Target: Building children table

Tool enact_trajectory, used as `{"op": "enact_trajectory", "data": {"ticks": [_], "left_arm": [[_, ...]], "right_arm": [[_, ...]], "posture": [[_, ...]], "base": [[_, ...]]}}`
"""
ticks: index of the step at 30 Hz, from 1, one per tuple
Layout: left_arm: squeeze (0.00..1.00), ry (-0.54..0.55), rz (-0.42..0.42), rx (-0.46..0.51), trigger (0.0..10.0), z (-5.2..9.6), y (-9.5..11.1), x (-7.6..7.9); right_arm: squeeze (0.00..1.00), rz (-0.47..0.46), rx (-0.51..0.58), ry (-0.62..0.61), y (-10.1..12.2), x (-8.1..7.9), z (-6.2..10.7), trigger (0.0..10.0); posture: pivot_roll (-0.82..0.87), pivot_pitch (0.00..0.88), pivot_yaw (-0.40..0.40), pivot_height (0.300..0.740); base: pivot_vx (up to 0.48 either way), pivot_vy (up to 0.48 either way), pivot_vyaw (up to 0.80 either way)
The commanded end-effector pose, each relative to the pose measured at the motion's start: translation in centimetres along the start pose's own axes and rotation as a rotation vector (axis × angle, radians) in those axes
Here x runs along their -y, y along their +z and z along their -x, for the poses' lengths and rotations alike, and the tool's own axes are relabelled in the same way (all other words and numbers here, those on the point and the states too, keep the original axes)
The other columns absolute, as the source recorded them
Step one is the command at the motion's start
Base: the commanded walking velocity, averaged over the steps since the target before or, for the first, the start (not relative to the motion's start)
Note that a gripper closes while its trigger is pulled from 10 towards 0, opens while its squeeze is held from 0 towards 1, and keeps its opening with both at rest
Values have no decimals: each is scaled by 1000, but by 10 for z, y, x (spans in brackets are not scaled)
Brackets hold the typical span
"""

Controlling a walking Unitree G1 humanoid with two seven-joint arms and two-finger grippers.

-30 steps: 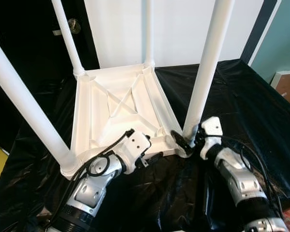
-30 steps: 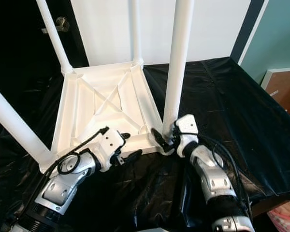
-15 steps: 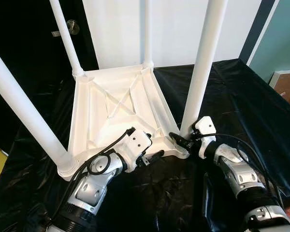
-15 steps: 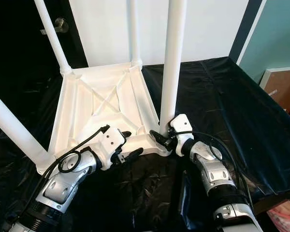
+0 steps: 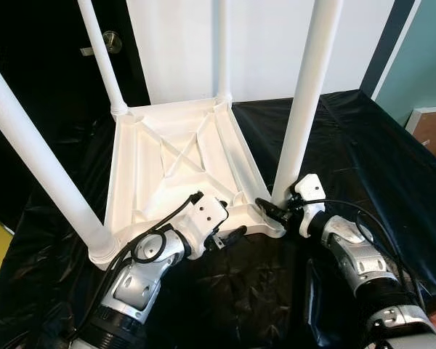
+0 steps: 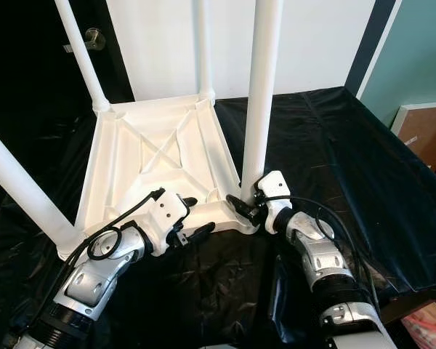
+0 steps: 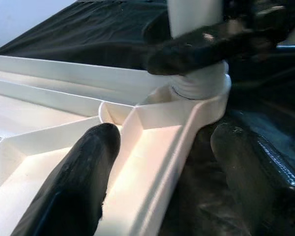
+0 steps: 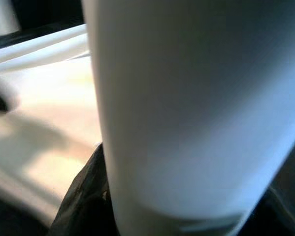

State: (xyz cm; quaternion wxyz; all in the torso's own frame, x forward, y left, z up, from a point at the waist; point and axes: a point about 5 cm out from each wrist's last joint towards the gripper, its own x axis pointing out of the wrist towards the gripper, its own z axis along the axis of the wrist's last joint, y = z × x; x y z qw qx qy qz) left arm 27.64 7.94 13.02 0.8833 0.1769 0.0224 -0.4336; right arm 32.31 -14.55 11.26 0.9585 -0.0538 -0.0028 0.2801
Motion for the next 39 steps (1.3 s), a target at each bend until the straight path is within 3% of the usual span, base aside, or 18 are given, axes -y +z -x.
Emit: {"op": "enact_trajectory", "data": {"ticks": [1, 4, 9, 10, 14, 26, 27, 28, 39], "left_arm": [[0, 4, 16, -10, 10000, 2, -3, -1], [0, 11, 18, -9, 10000, 2, -3, -2], [0, 8, 17, -12, 10000, 3, -4, -2], [0, 5, 15, -13, 10000, 3, -4, -1], [0, -2, 17, -10, 10000, 2, -3, 1], [0, 6, 16, -9, 10000, 2, -3, 2], [0, 5, 17, -7, 10000, 1, -3, 3], [0, 3, 18, -5, 10000, 1, -3, 4], [0, 1, 20, -3, 10000, 0, -4, 6]], "right_arm": [[0, -53, -47, -126, -10, 0, 2, 10000], [0, -142, -48, -250, -14, -9, 0, 10000], [0, -194, -68, -369, -18, -22, -5, 10000], [0, -213, -78, -406, -20, -31, -9, 10000], [0, -221, -64, -362, -16, -57, -19, 10000], [0, -203, -80, -372, -13, -60, -19, 10000], [204, -197, -78, -374, -12, -60, -19, 10000], [1000, -191, -73, -376, -11, -59, -19, 10000], [1000, -168, -4, -307, -2, -50, -10, 10000]], "posture": [[6, 0, -1, 740], [8, 0, -1, 740], [7, 0, 1, 740], [8, 0, 1, 740], [14, 0, -4, 740], [25, 0, -19, 740], [24, 0, -23, 740], [24, 0, -23, 740], [20, 0, -33, 740]], "base": [[0, 0, 0], [0, 0, 0], [0, 0, 0], [0, 0, 0], [0, 0, 0], [0, 0, 0], [0, 0, 0], [0, 0, 0], [0, 0, 0]]}}
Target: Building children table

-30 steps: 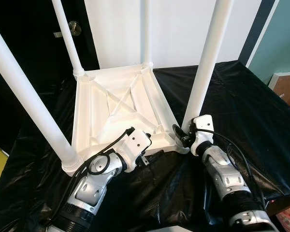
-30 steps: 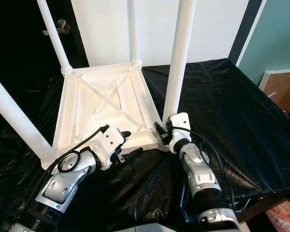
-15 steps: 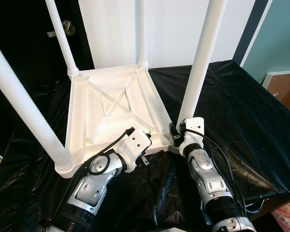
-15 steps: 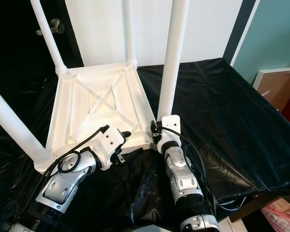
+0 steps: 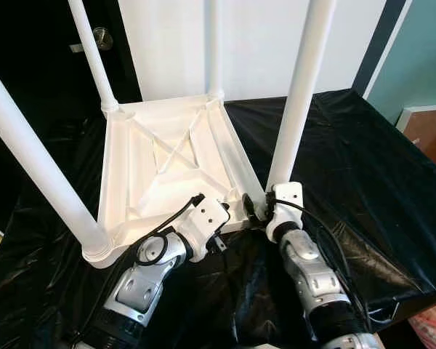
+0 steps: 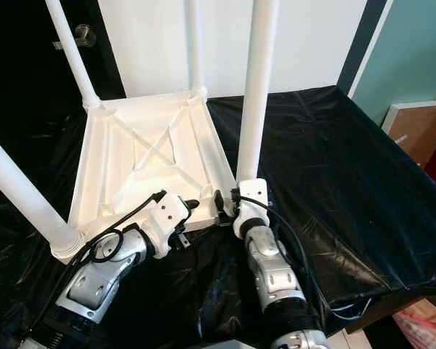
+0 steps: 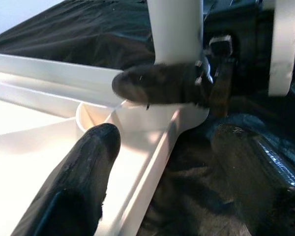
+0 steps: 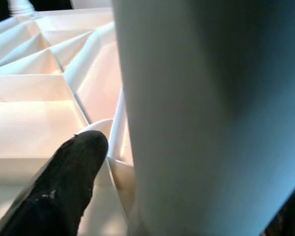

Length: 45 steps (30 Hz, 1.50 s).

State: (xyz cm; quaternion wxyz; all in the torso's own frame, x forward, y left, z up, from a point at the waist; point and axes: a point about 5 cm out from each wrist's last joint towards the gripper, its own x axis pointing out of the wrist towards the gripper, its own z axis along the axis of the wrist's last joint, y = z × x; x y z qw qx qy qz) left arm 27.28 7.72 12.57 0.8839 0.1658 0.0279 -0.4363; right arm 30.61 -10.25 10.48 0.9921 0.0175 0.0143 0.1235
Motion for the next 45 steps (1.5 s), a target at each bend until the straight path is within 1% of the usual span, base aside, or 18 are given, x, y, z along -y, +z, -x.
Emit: {"op": "enact_trajectory", "data": {"ticks": [1, 2, 3, 5, 9, 10, 11, 13, 15, 18, 19, 26, 27, 28, 41, 42, 44, 45], "left_arm": [[0, 8, -4, -6, 10000, 1, -1, 1], [0, 9, -4, -8, 10000, 2, -2, 1], [0, 9, -4, -8, 10000, 2, -2, 1], [0, 9, -3, -12, 10000, 4, -3, 1], [0, 7, -2, -14, 10000, 4, -3, 1], [0, 5, -1, -15, 10000, 3, -4, 1], [0, 4, 0, -16, 10000, 3, -4, 2], [0, 4, 0, -16, 10000, 3, -4, 2], [0, -3, 1, -12, 10000, 1, -3, 3], [0, -6, 1, -10, 10000, 1, -3, 3], [0, -9, 0, -11, 10000, 0, -3, 3], [0, -14, -3, -13, 10000, 1, -3, 3], [0, -14, -4, -14, 10000, 1, -3, 3], [0, -15, -5, -16, 10000, 1, -3, 3], [0, -18, -8, -22, 10000, 3, -3, 3], [0, -20, -8, -21, 10000, 3, -3, 3], [0, -20, -7, -21, 10000, 3, -3, 3], [0, -21, -7, -21, 10000, 3, -3, 3]], "right_arm": [[1000, -10, 17, 32, 1, 0, 3, 10000], [1000, -3, 30, 51, 2, 7, 6, 10000], [1000, -3, 30, 51, 2, 7, 6, 10000], [1000, 21, 47, 88, 3, 19, 12, 10000], [1000, 55, 54, 148, 2, 30, 18, 10000], [953, 88, 64, 175, 2, 35, 20, 10000], [0, 106, 68, 203, 3, 39, 21, 10000], [0, 106, 68, 203, 3, 39, 21, 10000], [0, 145, 88, 252, 9, 45, 18, 10000], [0, 164, 93, 269, 12, 47, 15, 10000], [0, 202, 88, 290, 15, 48, 9, 10000], [0, 227, 86, 322, 16, 46, 2, 10000], [0, 232, 84, 335, 15, 44, 0, 1255], [0, 236, 81, 344, 14, 42, -1, 0], [0, 216, 53, 354, 3, 42, -1, 0], [0, 205, 46, 342, 1, 42, 0, 3255], [0, 198, 41, 333, 0, 42, 0, 3255], [0, 188, 37, 325, -1, 41, 0, 10000]], "posture": [[21, 0, -34, 740], [20, 0, -34, 740], [20, 0, -34, 740], [20, 0, -36, 740], [15, 0, -32, 740], [12, 0, -29, 740], [9, 0, -28, 740], [9, 0, -28, 740], [5, 0, -23, 740], [4, 0, -19, 740], [4, 0, -16, 740], [10, 0, -14, 740], [14, 0, -14, 740], [16, 0, -13, 740], [13, 0, -6, 740], [13, 0, -6, 740], [13, 0, -6, 740], [13, 0, -6, 740]], "base": [[0, 0, 0], [0, 0, 0], [0, 0, 0], [0, 0, 0], [0, 0, 0], [0, 0, 0], [0, 0, 0], [0, 0, 0], [0, 0, 0], [0, 0, 0], [0, 0, 0], [0, 0, 0], [0, 0, 0], [0, 0, 0], [0, 0, 0], [0, 0, 0], [0, 0, 0], [0, 0, 0]]}}
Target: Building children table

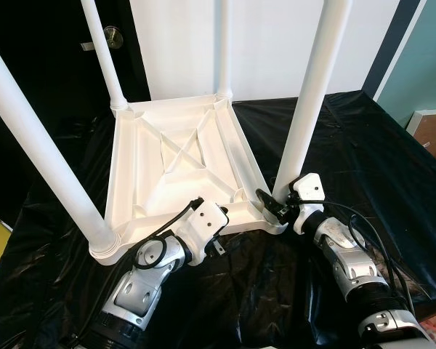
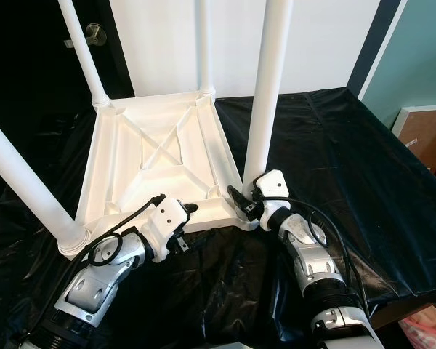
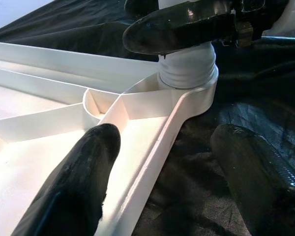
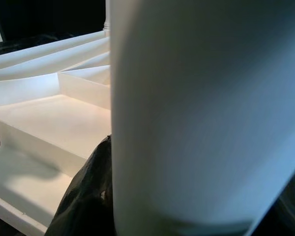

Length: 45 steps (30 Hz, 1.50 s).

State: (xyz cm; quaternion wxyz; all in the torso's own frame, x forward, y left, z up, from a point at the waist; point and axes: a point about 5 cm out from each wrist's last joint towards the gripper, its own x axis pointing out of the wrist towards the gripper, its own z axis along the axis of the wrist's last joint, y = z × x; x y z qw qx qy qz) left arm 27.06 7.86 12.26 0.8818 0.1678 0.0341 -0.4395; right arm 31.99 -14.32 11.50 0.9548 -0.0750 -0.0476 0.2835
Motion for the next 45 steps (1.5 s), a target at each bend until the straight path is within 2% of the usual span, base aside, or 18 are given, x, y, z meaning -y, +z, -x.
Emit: {"op": "enact_trajectory", "data": {"ticks": [1, 5, 10, 12, 13, 14, 17, 19, 25, 31, 32, 40, 41, 45], "left_arm": [[0, -11, -8, -10, 10000, 1, 0, 1], [0, -17, -11, -12, 10000, 1, 0, 2], [0, -21, -15, -19, 10000, 4, -1, 2], [0, -21, -15, -19, 10000, 4, -1, 2], [0, -20, -16, -20, 10000, 4, -1, 2], [0, -19, -14, -22, 10000, 5, -2, 2], [0, -19, -14, -23, 10000, 5, -2, 3], [0, -23, -11, -22, 10000, 5, -2, 4], [0, -20, -23, -12, 10000, 3, 1, 2], [0, -3, -21, -8, 10000, 3, 2, -2], [0, -1, -22, -7, 10000, 2, 2, -3], [0, 15, -25, 1, 10000, 1, 4, -5], [0, 17, -27, 2, 10000, 1, 4, -6], [0, 17, -29, 1, 10000, 1, 4, -7]], "right_arm": [[0, -25, -53, 1, -12, -5, 3, 10000], [0, -42, -80, -72, -15, -16, 0, 10000], [0, -122, -106, -253, -15, -30, -8, 10000], [0, -122, -106, -253, -15, -30, -8, 10000], [0, -141, -112, -289, -16, -33, -9, 10000], [0, -174, -125, -351, -17, -43, -12, 10000], [0, -189, -128, -369, -18, -47, -13, 10000], [0, -216, -111, -365, -14, -61, -18, 10000], [0, -241, -107, -346, -10, -71, -20, 10000], [0, -231, -104, -354, -8, -70, -21, 10000], [1000, -228, -97, -355, -7, -69, -21, 10000], [1000, -236, -45, -340, 1, -64, -16, 10000], [1000, -217, -10, -315, 4, -55, -8, 10000], [1000, -206, 19, -272, 6, -44, 3, 10000]], "posture": [[13, 0, -6, 740], [12, 0, -6, 740], [23, 0, -6, 740], [23, 0, -6, 740], [23, 0, -6, 740], [27, 0, -8, 740], [27, 0, -8, 740], [27, 0, -3, 740], [24, 0, -1, 740], [23, 0, -5, 740], [22, 0, -5, 740], [20, 0, -6, 740], [13, 0, -3, 740], [6, 0, 1, 740]], "base": [[0, 0, 0], [0, 0, 0], [0, 0, 0], [0, 0, 0], [0, 0, 0], [0, 0, 0], [0, 0, 0], [0, 0, 0], [0, 0, 0], [0, 0, 0], [0, 0, 0], [0, 0, 0], [0, 0, 0], [0, 0, 0]]}}
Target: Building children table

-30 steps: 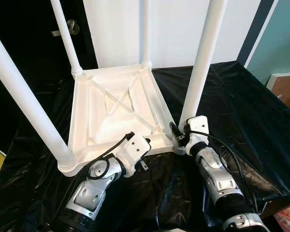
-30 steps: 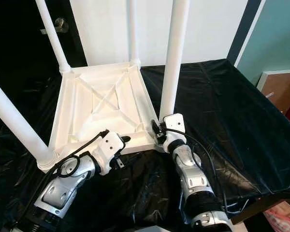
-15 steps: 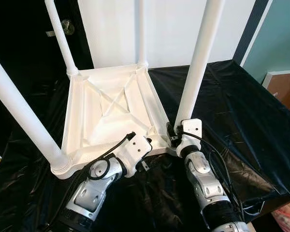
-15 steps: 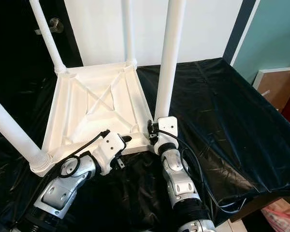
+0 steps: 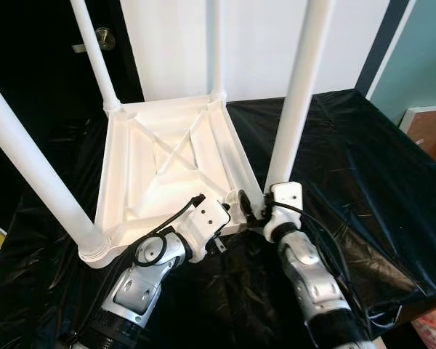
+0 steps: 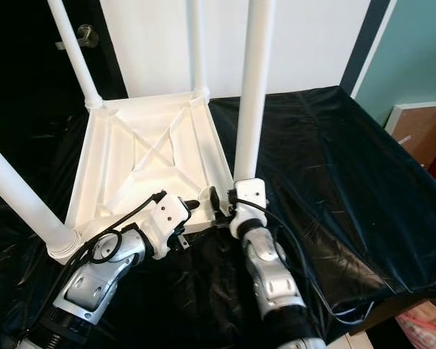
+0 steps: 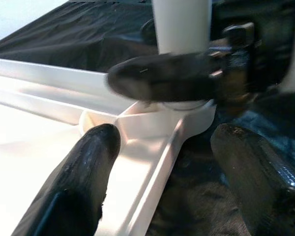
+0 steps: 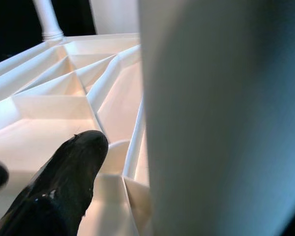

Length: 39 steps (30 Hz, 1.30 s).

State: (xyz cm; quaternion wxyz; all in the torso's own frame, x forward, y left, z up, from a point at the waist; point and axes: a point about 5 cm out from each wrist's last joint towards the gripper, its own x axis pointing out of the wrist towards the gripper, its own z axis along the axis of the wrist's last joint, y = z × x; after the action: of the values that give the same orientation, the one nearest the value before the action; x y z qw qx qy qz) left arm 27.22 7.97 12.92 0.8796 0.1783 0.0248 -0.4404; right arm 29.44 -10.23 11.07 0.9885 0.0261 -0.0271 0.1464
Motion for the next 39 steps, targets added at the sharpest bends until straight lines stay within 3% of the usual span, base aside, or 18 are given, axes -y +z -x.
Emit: {"op": "enact_trajectory", "data": {"ticks": [1, 5, 6, 8, 9, 10, 12, 15, 23, 24, 25, 26, 37, 38, 39], "left_arm": [[0, 15, -3, -6, 10000, 0, -2, -3], [0, 14, -5, -6, 10000, -1, -1, -3], [0, 13, -7, -8, 10000, -2, -1, -3], [0, 13, -7, -8, 10000, -2, -1, -3], [0, 12, -9, -9, 10000, -2, -1, -3], [0, 11, -9, -9, 10000, -2, -1, -4], [0, 11, -9, -9, 10000, -2, -1, -4], [0, 13, -36, -5, 10000, -2, -1, -4], [0, 37, -68, -6, 10000, -4, 0, -5], [0, 40, -67, -8, 10000, -5, 0, -5], [0, 40, -67, -8, 10000, -5, 0, -5], [0, 44, -66, -9, 10000, -5, 0, -4], [0, 70, -73, -46, 10000, 0, -10, 1], [0, 78, -78, -51, 10000, 0, -10, 1], [0, 78, -78, -51, 10000, 0, -10, 1]], "right_arm": [[1000, -12, 19, 55, 3, 11, 5, 10000], [1000, -12, 17, 119, 3, 20, 9, 10000], [1000, 14, 12, 188, 4, 30, 11, 10000], [1000, 14, 12, 188, 4, 30, 11, 10000], [737, 27, 9, 231, 5, 34, 12, 10000], [0, 52, 2, 279, 7, 38, 11, 10000], [0, 52, 2, 279, 7, 38, 11, 10000], [0, 126, -41, 407, 10, 45, 1, 10000], [0, 183, -56, 435, 13, 43, -22, 10000], [0, 186, -63, 443, 11, 41, -24, 9373], [0, 186, -63, 443, 11, 41, -24, 9373], [0, 191, -72, 456, 8, 39, -23, 0], [0, 181, -129, 455, -10, 45, -16, 0], [0, 164, -121, 437, -10, 45, -16, 5294], [0, 164, -121, 437, -10, 45, -16, 5294]], "posture": [[1, 0, 4, 740], [-2, 0, 7, 740], [-4, 0, 13, 740], [-4, 0, 13, 740], [-4, 0, 14, 740], [-7, 0, 20, 740], [-7, 0, 20, 740], [-8, 0, 26, 740], [3, 0, 11, 740], [10, 0, 5, 740], [10, 0, 5, 740], [21, 0, -3, 740], [28, 0, -15, 740], [26, 0, -14, 740], [26, 0, -14, 740]], "base": [[0, 0, 0], [0, 0, 0], [0, 0, 0], [0, 0, 0], [0, 0, 0], [0, 0, 0], [0, 0, 0], [0, 0, 0], [0, 0, 0], [0, 0, 0], [0, 0, 0], [0, 0, 0], [0, 0, 0], [0, 0, 0], [0, 0, 0]]}}
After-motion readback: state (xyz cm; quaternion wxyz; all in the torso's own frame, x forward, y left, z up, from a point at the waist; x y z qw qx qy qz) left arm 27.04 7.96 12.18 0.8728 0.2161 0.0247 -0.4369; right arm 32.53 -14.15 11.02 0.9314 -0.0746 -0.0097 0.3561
